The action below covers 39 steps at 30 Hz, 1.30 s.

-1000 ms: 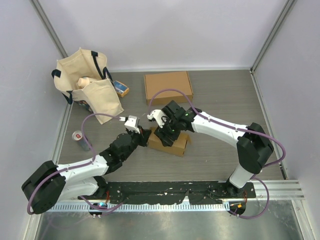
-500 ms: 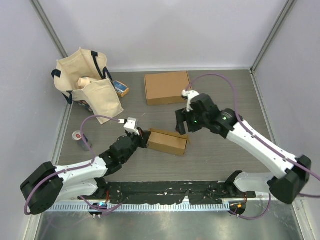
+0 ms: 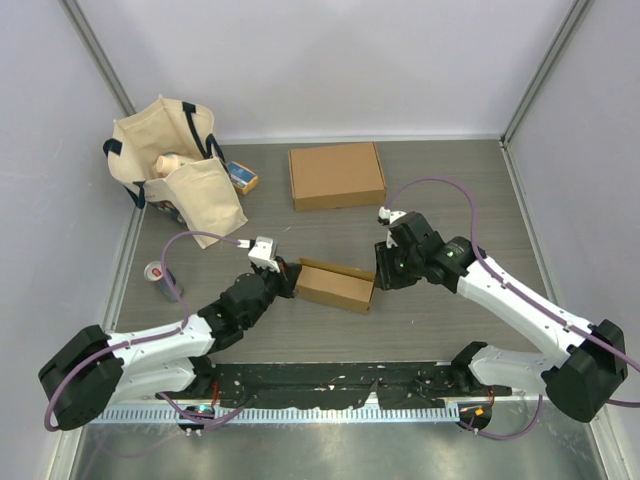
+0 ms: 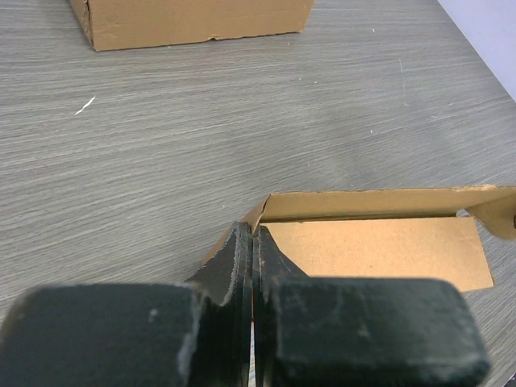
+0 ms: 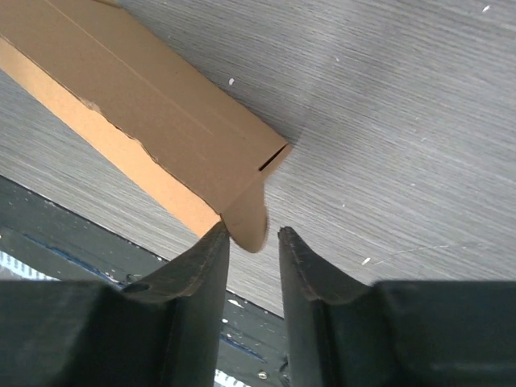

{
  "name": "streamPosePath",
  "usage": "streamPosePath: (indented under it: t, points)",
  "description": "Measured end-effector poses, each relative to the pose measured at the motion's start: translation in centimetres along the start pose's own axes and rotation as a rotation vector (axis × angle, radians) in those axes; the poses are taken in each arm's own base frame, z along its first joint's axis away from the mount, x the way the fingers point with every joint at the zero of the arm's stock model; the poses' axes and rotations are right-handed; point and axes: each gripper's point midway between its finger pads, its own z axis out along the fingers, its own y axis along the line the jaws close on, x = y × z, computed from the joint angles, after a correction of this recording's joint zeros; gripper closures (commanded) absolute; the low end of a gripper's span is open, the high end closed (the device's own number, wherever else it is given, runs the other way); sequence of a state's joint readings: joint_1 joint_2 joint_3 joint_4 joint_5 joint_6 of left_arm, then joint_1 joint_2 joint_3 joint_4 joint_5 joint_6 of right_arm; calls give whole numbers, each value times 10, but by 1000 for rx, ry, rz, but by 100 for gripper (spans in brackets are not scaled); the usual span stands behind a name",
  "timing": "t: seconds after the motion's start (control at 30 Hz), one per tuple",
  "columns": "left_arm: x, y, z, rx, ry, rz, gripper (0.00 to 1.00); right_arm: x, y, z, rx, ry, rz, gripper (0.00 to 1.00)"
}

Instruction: Fold the paper box

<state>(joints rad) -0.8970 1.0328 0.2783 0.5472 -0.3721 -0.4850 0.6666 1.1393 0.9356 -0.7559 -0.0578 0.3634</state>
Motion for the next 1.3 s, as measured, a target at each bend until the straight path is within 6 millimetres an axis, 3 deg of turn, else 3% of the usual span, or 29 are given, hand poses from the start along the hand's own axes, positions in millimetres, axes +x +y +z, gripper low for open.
streamPosePath:
  t: [0.1, 0.3, 0.67, 1.3]
  points:
    - [0, 1, 0, -3, 2, 3, 100, 0, 0, 4, 2, 5, 8, 74]
    - [0, -2, 0, -2, 11, 9, 100, 0, 4, 14, -4, 28, 52, 98]
    - [0, -3, 0, -11, 20, 28, 100, -3, 12, 14, -4, 22, 233, 98]
    - [3, -8, -3, -56, 107, -67, 100, -15, -1, 35, 56, -117, 62, 99]
